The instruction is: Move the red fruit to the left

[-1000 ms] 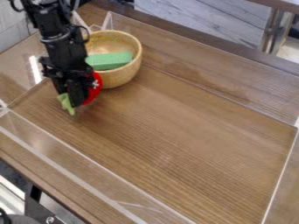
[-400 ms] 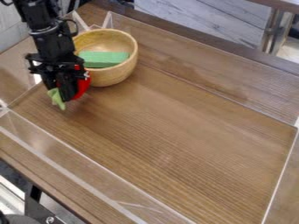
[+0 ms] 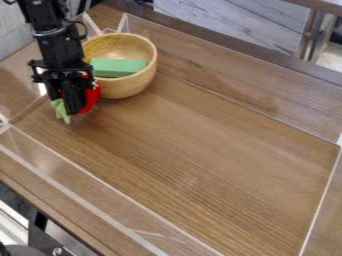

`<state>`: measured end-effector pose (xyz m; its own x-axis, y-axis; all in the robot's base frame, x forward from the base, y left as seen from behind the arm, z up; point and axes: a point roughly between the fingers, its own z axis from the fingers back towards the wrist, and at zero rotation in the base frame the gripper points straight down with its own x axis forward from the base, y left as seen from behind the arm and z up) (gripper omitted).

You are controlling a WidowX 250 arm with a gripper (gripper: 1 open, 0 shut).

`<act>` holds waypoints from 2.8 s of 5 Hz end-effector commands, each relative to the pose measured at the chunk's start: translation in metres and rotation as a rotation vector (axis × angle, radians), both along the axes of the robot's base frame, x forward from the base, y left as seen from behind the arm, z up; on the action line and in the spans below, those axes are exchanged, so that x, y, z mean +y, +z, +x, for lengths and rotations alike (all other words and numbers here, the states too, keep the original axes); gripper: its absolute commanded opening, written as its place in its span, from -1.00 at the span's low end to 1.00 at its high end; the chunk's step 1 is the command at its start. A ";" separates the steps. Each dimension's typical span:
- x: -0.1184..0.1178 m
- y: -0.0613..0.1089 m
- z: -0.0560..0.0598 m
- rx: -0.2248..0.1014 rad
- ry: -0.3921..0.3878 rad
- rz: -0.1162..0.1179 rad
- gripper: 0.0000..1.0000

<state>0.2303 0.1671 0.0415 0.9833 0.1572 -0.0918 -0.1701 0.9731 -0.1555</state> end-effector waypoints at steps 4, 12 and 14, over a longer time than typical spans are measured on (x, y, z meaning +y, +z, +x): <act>0.005 0.009 0.008 -0.021 -0.017 0.014 -1.00; 0.008 0.007 0.001 0.000 -0.266 -0.049 1.00; 0.012 0.044 0.009 -0.071 -0.258 -0.040 1.00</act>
